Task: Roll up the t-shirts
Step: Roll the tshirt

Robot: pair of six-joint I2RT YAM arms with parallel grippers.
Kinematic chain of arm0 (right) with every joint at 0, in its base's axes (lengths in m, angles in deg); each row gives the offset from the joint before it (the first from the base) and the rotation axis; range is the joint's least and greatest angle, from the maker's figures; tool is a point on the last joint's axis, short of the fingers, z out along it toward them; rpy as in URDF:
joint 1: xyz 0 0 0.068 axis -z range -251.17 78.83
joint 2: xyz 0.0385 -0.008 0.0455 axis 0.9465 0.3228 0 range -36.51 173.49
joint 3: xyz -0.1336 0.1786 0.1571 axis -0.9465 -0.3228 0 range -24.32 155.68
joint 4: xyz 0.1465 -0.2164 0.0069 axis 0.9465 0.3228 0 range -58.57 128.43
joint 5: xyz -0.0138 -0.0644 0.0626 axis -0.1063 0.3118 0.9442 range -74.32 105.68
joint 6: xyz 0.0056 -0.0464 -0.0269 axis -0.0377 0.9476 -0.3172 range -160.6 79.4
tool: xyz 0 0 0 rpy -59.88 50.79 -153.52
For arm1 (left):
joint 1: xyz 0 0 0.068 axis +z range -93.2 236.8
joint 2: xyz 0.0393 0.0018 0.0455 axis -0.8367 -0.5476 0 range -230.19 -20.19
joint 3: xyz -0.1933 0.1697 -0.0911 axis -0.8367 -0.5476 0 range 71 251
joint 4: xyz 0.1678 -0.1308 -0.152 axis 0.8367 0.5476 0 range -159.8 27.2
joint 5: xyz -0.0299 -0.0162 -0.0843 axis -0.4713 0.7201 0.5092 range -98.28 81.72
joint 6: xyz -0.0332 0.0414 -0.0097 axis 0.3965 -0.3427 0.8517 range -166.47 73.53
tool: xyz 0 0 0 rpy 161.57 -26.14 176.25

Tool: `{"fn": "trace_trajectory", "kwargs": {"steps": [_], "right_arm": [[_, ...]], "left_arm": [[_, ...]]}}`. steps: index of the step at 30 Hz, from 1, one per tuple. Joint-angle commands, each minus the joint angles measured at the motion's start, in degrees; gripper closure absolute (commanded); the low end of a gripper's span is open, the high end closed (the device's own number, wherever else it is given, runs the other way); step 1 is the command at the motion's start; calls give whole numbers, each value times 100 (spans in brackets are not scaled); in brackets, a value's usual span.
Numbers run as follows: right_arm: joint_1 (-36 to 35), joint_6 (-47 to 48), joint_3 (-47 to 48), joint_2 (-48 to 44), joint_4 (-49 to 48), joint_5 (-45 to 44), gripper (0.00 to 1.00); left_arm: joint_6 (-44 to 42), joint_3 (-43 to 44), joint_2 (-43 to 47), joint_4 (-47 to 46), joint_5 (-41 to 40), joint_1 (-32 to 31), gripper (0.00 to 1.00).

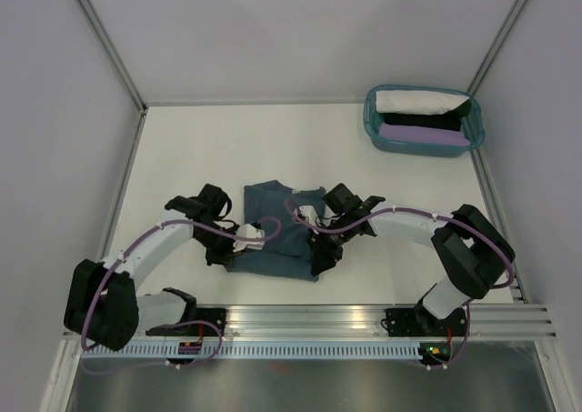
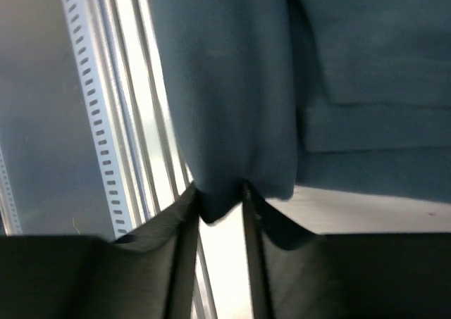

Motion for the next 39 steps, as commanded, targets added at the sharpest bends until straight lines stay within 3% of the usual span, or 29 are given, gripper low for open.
{"fn": "trace_trajectory", "kwargs": {"steps": [1, 6, 9, 12, 15, 20, 25, 28, 29, 32, 34, 39], "right_arm": [[315, -44, 283, 369, 52, -392, 61], [775, -336, 90, -163, -572, -306, 47], [275, -212, -234, -883, -913, -892, 42], [-157, -658, -831, -1368, -1693, -1377, 38], [-403, -915, -868, -1362, -1742, -1992, 37], [-430, -1151, -753, -1080, -1601, -1843, 33], [-473, -1767, -1157, -1046, -2154, -1817, 33], [-614, -2136, -1324, -826, -2644, -1607, 42], [-623, -2259, -1386, -756, -2812, -1545, 57], [-614, -2611, -1518, -711, -3200, -1448, 88], [-615, -2943, -1614, -763, -3288, -1291, 98], [-623, -4122, -2124, -1317, -3946, -693, 100]], "left_arm": [[-533, 293, -701, 370, 376, 423, 98], [-462, 654, -1397, 379, 745, 609, 98], [-498, 663, -1485, 379, 877, 626, 98], [-489, 689, -1529, 379, 886, 653, 98], [-480, 716, -1538, 388, 868, 679, 98], [-445, 742, -1538, 405, 859, 714, 98], [-481, 654, -1503, 396, 868, 776, 98], [-437, 654, -1512, 396, 860, 802, 98], [-419, 654, -1486, 405, 851, 811, 98], [-358, 558, -1345, 484, 781, 820, 98], [-357, 418, -1205, 554, 728, 820, 98], [-585, 294, -572, 1274, 903, 820, 98]]}}
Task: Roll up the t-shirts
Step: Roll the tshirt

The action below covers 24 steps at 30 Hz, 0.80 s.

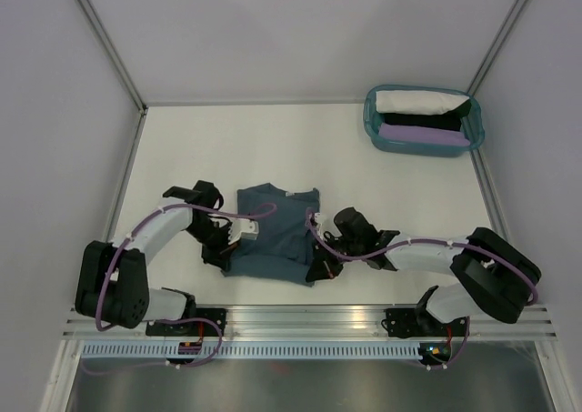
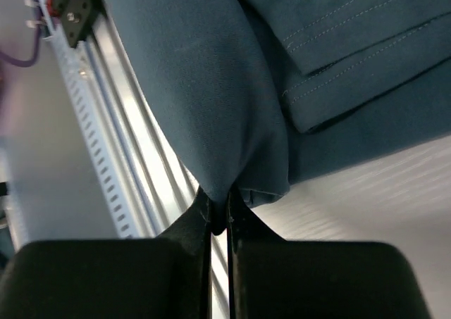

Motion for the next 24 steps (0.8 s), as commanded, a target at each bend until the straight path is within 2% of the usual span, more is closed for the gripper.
{"fn": "trace_trajectory", "kwargs": {"steps": [1, 5, 8, 9, 12, 16, 17, 19, 21, 24], "right_arm": [[-18, -1000, -317, -456, -661, 578, 100], [166, -554, -160, -230, -55, 691, 100], [570, -315, 95, 113, 429, 762, 100], [763, -236, 130, 158, 517, 814, 100], [1158, -209, 183, 360, 526, 955, 96], [1301, -42, 420, 729, 764, 885, 87], [1301, -51, 447, 843, 764, 877, 81], [1327, -7, 543, 870, 790, 685, 64], [1423, 115, 622, 731, 1176, 421, 60], [1441, 572, 947, 117, 1747, -448, 55]], "left_arm": [[-485, -39, 491, 824, 422, 22, 98], [-276, 23, 282, 537, 345, 31, 97], [24, 242, -333, 203, 239, 127, 91], [85, 312, -631, 141, 230, 171, 86], [314, 689, -1194, -79, 159, 382, 79], [656, 945, -1512, -307, 229, 470, 78], [718, 981, -1565, -360, 256, 470, 78], [832, 1060, -1653, -387, 378, 470, 82], [894, 1095, -1714, -413, 466, 470, 94], [1157, 1148, -1864, -553, 450, 470, 98]]}}
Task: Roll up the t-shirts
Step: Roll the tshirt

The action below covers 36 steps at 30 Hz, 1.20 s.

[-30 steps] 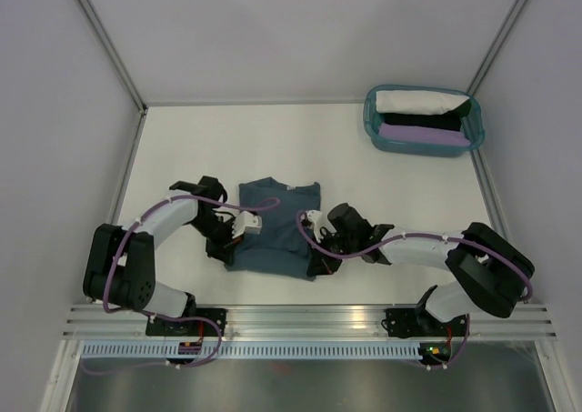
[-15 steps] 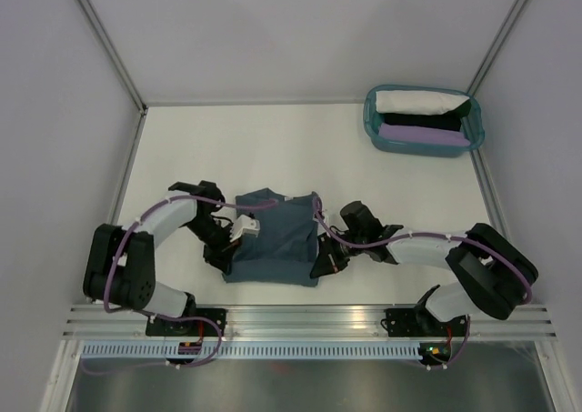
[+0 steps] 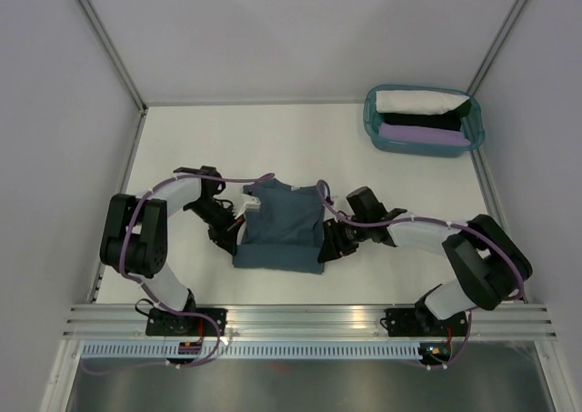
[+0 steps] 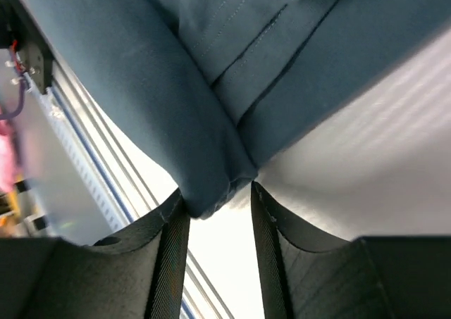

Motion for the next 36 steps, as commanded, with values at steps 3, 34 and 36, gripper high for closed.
{"fn": "trace_trajectory", "kwargs": {"steps": [3, 34, 36], "right_arm": [[-38, 961, 642, -1396, 923, -1729, 48], [-4742, 3520, 520, 483, 642, -7831, 78], [-4645, 3476, 573, 448, 747, -7735, 93]], "left_arm": [[584, 237, -284, -329, 97, 27, 98], [699, 272, 111, -435, -342, -17, 95], [672, 307, 172, -435, -438, -17, 82]]}}
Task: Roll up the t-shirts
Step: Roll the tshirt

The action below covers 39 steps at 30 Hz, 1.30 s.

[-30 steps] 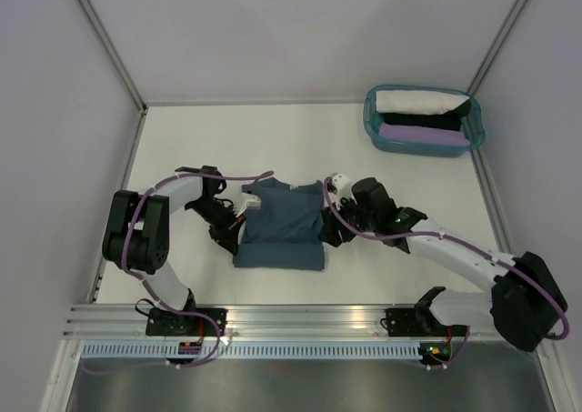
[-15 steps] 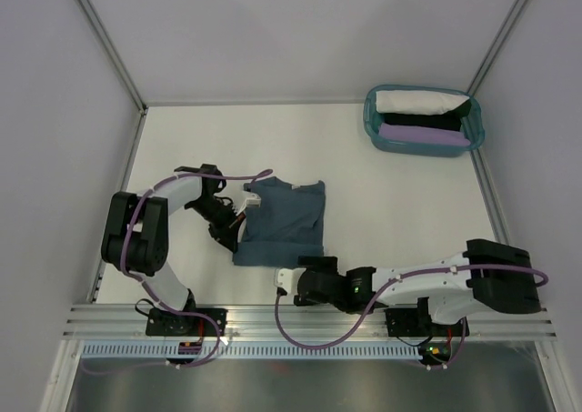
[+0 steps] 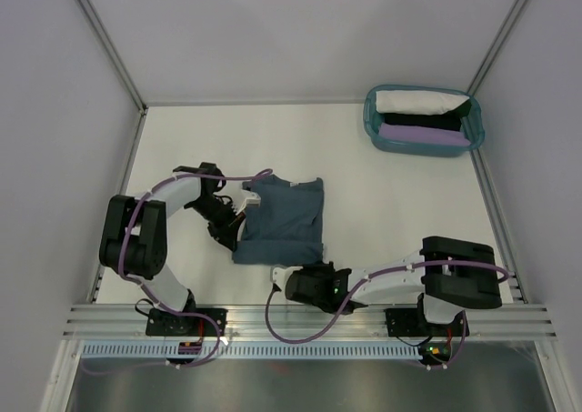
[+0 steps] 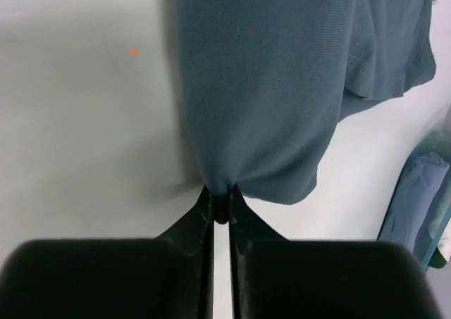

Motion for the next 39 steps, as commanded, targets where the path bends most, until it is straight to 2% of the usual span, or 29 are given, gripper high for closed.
{"fn": "trace_trajectory", "kwargs": {"steps": [1, 3, 5, 6, 9, 12, 15, 19, 23, 26, 27, 30, 33, 39], "right_arm": [[210, -224, 188, 13, 315, 153, 95], [350, -347, 329, -127, 376, 679, 100], [622, -392, 426, -311, 377, 1137, 100], [728, -444, 461, -373, 411, 1678, 100], [1132, -523, 593, -584, 534, 2663, 100], [1702, -585, 672, -804, 561, 3683, 100], [2020, -594, 698, -927, 535, 4309, 100], [2582, -611, 698, -902, 473, 5196, 100], [3022, -708, 742, -787, 385, 5970, 100], [3286, -787, 804, -647, 368, 6428, 100], [3391, -813, 821, -612, 359, 6499, 100], [3506, -822, 813, -567, 307, 6693, 100], [3532, -805, 813, -585, 297, 6746, 100], [3681, -778, 865, -532, 359, 6878, 100]], "left_arm": [[-14, 241, 264, -129, -277, 4, 75], [65, 320, 439, -129, -312, 5, 69], [91, 435, 650, -128, -243, 5, 64], [91, 452, 938, -137, -225, 5, 59], [39, 505, 1510, -137, -251, -4, 52], [-93, 409, 2055, -129, -304, -4, 49], [-251, 251, 2443, -172, -365, -30, 46], [-584, -469, 3129, -541, -523, -241, 41], [-700, -1137, 3683, -1304, -944, -767, 34], [-665, -1392, 3701, -1665, -1340, -1145, 32], [-717, -1585, 3692, -1893, -1410, -1225, 27], [-796, -2006, 3605, -2377, -1797, -1393, 24], [-910, -2288, 3526, -3071, -2087, -1411, 24], [-998, -2728, 3350, -3415, -1947, -1446, 26]]}}
